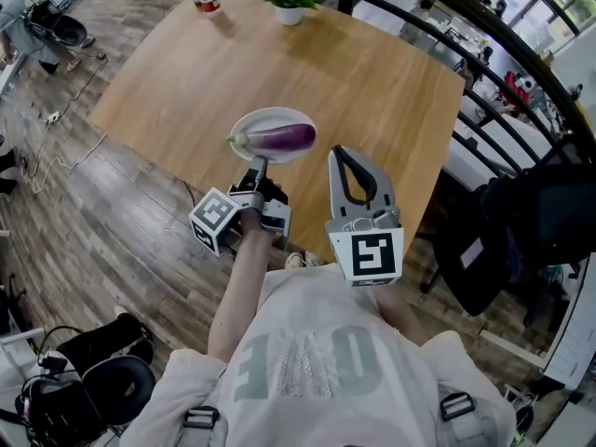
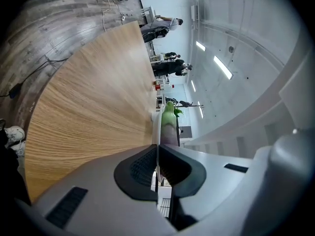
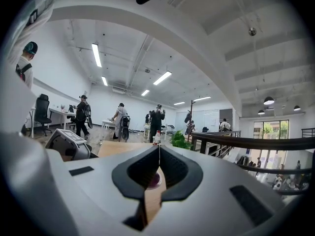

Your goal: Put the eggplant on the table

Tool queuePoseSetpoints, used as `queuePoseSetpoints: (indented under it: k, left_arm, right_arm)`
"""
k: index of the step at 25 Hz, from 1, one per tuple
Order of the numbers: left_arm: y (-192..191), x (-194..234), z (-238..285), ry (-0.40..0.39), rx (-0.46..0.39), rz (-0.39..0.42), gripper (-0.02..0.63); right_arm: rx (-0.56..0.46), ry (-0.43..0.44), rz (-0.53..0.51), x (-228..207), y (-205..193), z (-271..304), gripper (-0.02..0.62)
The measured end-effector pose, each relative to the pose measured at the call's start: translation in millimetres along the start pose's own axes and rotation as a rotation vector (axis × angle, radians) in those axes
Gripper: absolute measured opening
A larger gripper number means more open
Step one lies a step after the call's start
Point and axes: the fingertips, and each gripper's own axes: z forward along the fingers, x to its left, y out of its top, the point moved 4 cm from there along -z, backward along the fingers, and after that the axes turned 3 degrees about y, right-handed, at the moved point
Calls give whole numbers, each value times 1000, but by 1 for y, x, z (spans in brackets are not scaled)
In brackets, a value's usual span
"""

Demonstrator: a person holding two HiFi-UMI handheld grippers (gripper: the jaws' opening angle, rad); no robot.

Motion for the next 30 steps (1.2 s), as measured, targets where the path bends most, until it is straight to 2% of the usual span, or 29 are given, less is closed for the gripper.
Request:
queuePoseSetpoints:
  k: [9,16,24,30]
  left_arm:
    - [-14,32,34,-19,1,10,18]
    - [-16,56,45,-3,1,30,18]
    - [-28,83,50,18,3,4,18]
    - [-23,94,56,39,-10,-6,19]
  right_arm:
    - [51,-9,8,-27,-22,-5,18]
    - [69,-37,33,-41,-31,-10,18]
    - [88,-64,45,-51,-41,-19,18]
    - [95,-71,47,-52,-42,-19,18]
